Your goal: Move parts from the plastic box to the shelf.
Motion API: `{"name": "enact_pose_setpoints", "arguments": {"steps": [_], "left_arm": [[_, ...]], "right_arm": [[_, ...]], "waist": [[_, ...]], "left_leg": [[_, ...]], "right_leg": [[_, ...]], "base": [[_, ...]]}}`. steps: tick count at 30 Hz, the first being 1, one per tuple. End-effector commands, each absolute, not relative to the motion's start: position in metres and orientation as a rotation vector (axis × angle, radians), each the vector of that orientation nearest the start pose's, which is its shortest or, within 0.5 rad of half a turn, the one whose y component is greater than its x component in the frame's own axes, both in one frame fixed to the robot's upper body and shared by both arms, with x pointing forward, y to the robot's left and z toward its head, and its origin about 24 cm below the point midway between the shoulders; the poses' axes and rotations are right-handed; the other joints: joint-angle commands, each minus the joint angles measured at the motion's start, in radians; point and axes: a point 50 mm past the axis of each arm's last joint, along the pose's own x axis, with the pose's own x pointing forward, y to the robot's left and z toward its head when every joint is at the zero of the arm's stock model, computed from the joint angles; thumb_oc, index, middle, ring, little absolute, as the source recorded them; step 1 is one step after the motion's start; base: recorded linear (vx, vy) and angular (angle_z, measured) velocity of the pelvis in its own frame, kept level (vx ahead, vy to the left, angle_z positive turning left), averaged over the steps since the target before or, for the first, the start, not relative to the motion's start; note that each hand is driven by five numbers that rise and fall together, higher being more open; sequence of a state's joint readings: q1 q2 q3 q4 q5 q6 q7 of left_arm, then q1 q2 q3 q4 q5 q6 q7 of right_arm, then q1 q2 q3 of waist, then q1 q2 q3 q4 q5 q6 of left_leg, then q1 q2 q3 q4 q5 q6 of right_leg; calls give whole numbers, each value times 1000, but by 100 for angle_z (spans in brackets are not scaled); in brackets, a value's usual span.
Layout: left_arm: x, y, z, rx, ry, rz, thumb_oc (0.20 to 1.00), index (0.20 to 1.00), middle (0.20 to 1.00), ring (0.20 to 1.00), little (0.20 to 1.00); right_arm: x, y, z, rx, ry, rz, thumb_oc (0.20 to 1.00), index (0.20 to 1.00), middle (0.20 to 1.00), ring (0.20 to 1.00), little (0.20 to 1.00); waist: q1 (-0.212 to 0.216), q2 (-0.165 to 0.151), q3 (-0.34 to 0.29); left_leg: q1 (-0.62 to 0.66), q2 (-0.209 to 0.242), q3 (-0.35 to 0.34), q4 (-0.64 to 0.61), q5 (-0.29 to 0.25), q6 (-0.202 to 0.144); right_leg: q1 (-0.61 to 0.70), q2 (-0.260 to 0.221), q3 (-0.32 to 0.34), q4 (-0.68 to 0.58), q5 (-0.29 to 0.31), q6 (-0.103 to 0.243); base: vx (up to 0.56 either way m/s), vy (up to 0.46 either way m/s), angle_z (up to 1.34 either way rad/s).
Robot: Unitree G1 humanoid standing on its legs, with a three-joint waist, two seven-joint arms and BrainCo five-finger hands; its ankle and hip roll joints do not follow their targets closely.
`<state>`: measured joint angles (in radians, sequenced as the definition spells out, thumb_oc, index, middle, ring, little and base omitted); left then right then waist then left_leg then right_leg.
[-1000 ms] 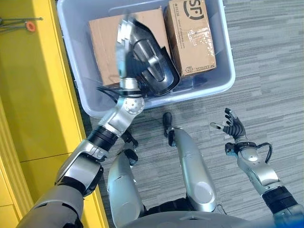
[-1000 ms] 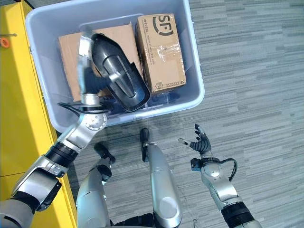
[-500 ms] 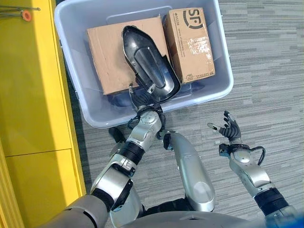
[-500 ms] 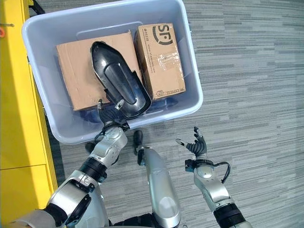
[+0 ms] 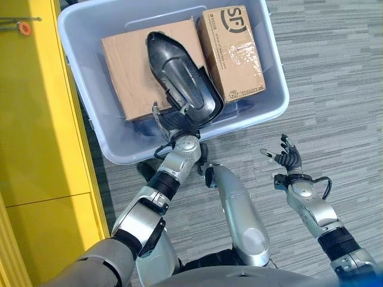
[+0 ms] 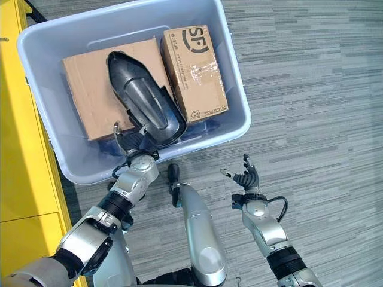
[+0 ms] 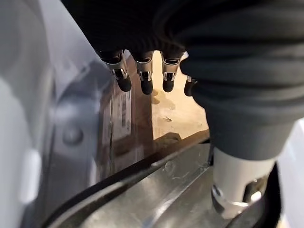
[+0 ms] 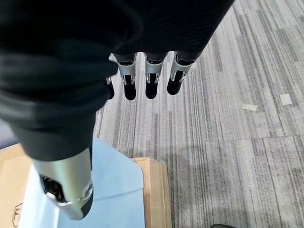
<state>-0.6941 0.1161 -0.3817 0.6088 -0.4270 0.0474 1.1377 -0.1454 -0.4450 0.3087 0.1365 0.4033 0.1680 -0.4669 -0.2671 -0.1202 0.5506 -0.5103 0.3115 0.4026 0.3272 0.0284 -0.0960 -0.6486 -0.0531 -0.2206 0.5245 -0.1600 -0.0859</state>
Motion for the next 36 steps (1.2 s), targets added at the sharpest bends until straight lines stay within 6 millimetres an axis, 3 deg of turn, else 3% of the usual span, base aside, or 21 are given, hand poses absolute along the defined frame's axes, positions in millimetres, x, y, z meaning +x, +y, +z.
{"name": "enact_pose_setpoints", "arguments": {"steps": [1,7,11,12,13,15,17,23,26,36], "left_arm": [[357,115,111,174,-43,765,1000,1000,1000,1000,1000],[364,117,116,329,-11,783,1000,1000,1000,1000,1000],[365,126,120,518,-41,846,1000,1000,1000,1000,1000],[368,133,129,685,-100,878,1000,1000,1000,1000,1000],[370,135,132,747,-117,867,1000,1000,1000,1000,1000],[372,136,135,792,-142,858,1000,1000,1000,1000,1000],[373,136,135,792,-140,851,1000,1000,1000,1000,1000],[366,133,115,559,27,945,1000,1000,1000,1000,1000],[357,140,95,426,135,1035,1000,1000,1000,1000,1000],[348,138,85,248,167,1112,1000,1000,1000,1000,1000]], "right_arm": [[272,-200,34,-174,216,-223,1000,1000,1000,1000,1000],[275,-198,34,-185,219,-201,1000,1000,1000,1000,1000],[277,-196,35,-193,219,-192,1000,1000,1000,1000,1000],[277,-197,35,-191,222,-189,1000,1000,1000,1000,1000],[277,-197,34,-191,225,-185,1000,1000,1000,1000,1000],[277,-198,34,-191,223,-178,1000,1000,1000,1000,1000],[277,-198,34,-192,222,-175,1000,1000,1000,1000,1000],[276,-193,29,-188,224,-170,1000,1000,1000,1000,1000],[276,-189,27,-170,233,-181,1000,1000,1000,1000,1000],[277,-185,28,-129,249,-190,1000,1000,1000,1000,1000]], "waist": [[-7,-18,-31],[-18,-11,-31],[-21,-11,-31],[-24,-15,-31],[-25,-16,-31],[-26,-16,-31],[-26,-16,-31],[-27,-13,-31],[-13,-14,-31],[10,-25,-31]], "left_leg": [[-59,15,-18,124,-19,-27],[-60,14,-11,134,-21,-26],[-65,15,-5,138,-27,-24],[-70,16,-3,144,-32,-23],[-72,16,-2,145,-33,-24],[-75,15,-1,144,-35,-23],[-77,15,-1,145,-36,-23],[-101,11,-9,157,-48,-17],[-111,4,-18,161,-55,-16],[-135,-5,-41,168,-58,-19]], "right_leg": [[-11,3,44,-10,10,117],[-20,2,51,5,3,117],[-28,-1,53,13,-2,117],[-35,-1,53,23,-6,116],[-37,0,53,25,-7,116],[-40,0,52,27,-9,115],[-43,0,53,29,-10,115],[-65,-2,51,47,-18,113],[-70,-8,44,50,-16,115],[-82,-13,33,52,-5,118]], "base": [[9,-14,-4],[0,0,0],[10,5,-8],[11,-12,-7],[0,0,0],[0,0,0],[6,-2,-5],[2,-6,-1],[-1,-69,1],[-7,-60,9]]}}
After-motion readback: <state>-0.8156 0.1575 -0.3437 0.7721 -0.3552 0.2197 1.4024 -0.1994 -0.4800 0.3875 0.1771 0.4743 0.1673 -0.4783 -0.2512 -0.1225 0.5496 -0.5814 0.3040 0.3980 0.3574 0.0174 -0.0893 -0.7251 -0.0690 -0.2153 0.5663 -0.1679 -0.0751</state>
